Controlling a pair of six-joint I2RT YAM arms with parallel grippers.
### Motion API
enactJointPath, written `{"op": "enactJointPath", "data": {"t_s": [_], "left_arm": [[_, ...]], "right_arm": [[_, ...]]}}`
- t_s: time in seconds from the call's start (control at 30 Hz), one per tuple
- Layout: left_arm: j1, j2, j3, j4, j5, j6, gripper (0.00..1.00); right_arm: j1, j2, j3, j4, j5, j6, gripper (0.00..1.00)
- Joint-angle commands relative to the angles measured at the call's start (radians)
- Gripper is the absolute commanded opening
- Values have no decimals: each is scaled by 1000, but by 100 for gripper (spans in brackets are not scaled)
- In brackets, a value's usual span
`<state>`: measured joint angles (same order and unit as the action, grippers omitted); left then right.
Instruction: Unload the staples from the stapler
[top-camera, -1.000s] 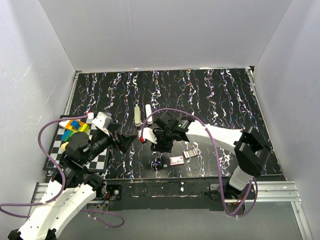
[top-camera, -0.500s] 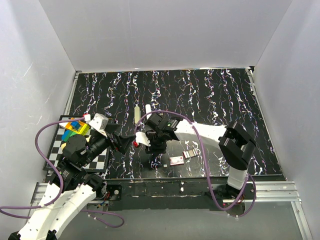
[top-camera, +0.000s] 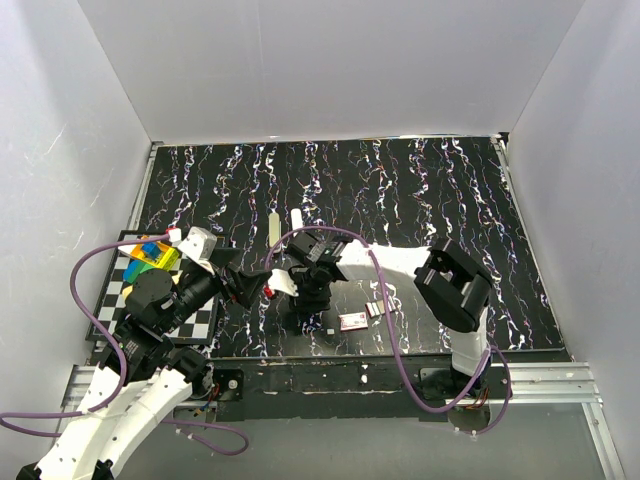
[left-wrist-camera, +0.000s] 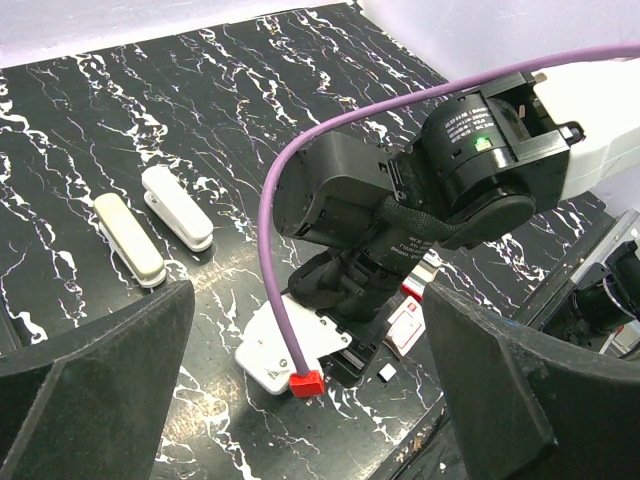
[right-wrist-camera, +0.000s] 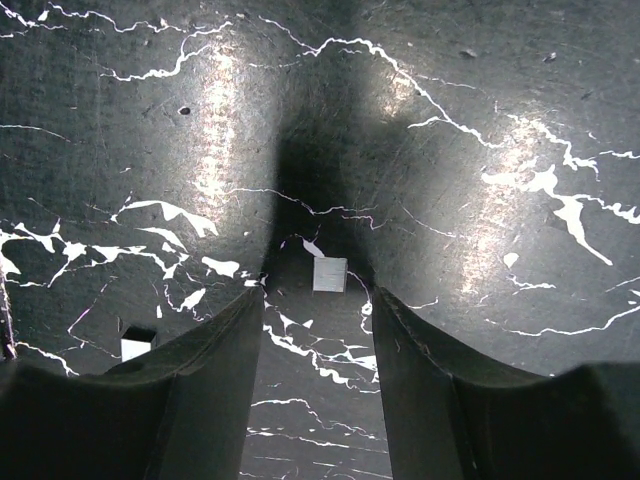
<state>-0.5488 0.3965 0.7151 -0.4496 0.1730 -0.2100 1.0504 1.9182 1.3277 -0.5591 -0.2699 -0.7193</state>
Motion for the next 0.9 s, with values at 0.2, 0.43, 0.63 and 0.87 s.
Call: {"op": "enactJointPath", "data": {"t_s": [0.2,0.43,0.63,0.87], "left_arm": [[9,5,7,-14,13,0,98],[12,8,6,-14,14,0,98],[13,11,7,-12,19,0,98],[16,10,6,-14,20,0,98]], "right_arm": [[10,18,34,25,-20,-14,54],[10,31,38,27,-15,-14,52],[10,36,39,30,-14,-6,49],[14,50,50,27,1,4,41]]}}
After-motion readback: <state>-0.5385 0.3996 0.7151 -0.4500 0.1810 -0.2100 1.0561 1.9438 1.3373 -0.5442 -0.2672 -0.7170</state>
